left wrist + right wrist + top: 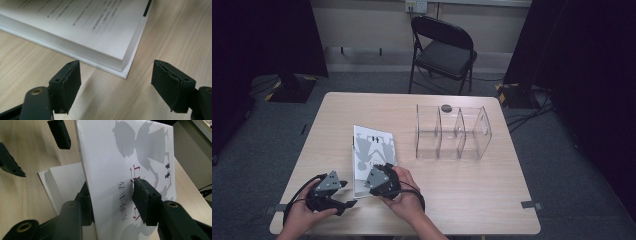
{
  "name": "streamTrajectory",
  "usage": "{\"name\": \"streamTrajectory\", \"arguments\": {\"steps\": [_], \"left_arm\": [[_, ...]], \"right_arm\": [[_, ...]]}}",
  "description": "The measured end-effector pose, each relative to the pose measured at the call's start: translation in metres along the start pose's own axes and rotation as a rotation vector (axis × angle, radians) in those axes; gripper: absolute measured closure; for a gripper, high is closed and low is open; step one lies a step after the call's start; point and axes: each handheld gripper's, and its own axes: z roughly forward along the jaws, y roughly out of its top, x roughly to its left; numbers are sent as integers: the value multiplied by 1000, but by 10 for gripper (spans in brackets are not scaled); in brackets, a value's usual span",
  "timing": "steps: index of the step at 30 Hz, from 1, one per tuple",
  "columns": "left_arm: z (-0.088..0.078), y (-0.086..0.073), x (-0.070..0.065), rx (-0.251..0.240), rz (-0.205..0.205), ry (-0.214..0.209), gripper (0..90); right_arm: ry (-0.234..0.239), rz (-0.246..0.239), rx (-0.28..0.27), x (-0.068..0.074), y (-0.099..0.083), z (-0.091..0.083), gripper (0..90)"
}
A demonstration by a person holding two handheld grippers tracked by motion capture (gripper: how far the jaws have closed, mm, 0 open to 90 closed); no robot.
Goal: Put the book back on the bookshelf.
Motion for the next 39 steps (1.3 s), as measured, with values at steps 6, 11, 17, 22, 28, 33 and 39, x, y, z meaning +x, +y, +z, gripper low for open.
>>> {"name": "streamTrajectory", "arguments": {"steps": [6,11,17,22,28,33,39], "left_arm": [[2,-2,-2,-3,-3,-25,209],[5,-2,-5,10,19,-22,191],[6,-5,-4,27,12,-15,187],[7,-8,-3,43,14,-12,186],[8,-10,0,37,7,-22,173],[12,-11,3,5,-32,-27,154],[19,-10,6,-42,-47,-13,148]], "right_arm": [[9,12,13,-8,5,-3,559],[12,32,25,-12,5,-6,566],[21,50,46,-23,11,-10,588],[13,67,64,-31,16,-14,608],[16,68,81,-34,19,-15,612],[29,87,93,-42,24,-16,620],[35,89,121,-48,31,-17,629]]}}
